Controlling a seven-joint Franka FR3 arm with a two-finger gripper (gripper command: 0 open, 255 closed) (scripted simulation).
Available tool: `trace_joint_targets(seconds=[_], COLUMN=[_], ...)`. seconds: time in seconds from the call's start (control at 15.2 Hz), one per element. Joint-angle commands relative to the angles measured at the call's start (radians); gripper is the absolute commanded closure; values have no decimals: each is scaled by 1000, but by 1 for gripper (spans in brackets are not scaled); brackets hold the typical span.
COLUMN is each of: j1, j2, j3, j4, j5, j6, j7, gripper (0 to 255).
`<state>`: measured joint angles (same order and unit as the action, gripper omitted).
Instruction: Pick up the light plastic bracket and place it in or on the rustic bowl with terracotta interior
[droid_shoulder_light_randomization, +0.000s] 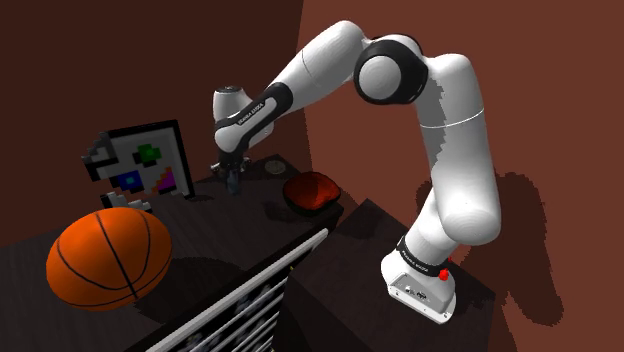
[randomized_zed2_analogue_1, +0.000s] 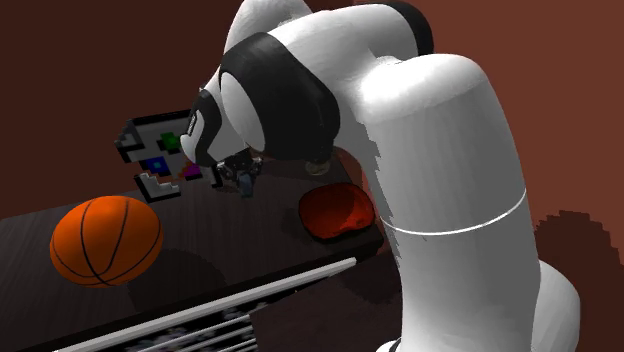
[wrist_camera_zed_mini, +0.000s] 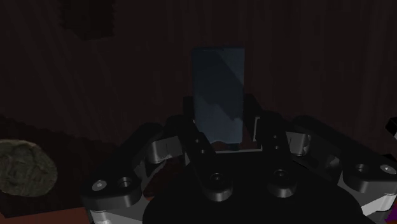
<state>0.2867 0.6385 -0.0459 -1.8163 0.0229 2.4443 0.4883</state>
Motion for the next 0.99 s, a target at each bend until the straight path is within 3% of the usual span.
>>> trace_joint_targets(seconds=[0.0,0.79,0.92], j1=[1,4,-12], j2=[-21,-128,-187], j3=[-1,-5,-11], j4=[-3,-2,-97], j5=[-1,-6,-6], j6=[-19,-126,-90], j7=[1,3,-21], gripper=[255,255,255])
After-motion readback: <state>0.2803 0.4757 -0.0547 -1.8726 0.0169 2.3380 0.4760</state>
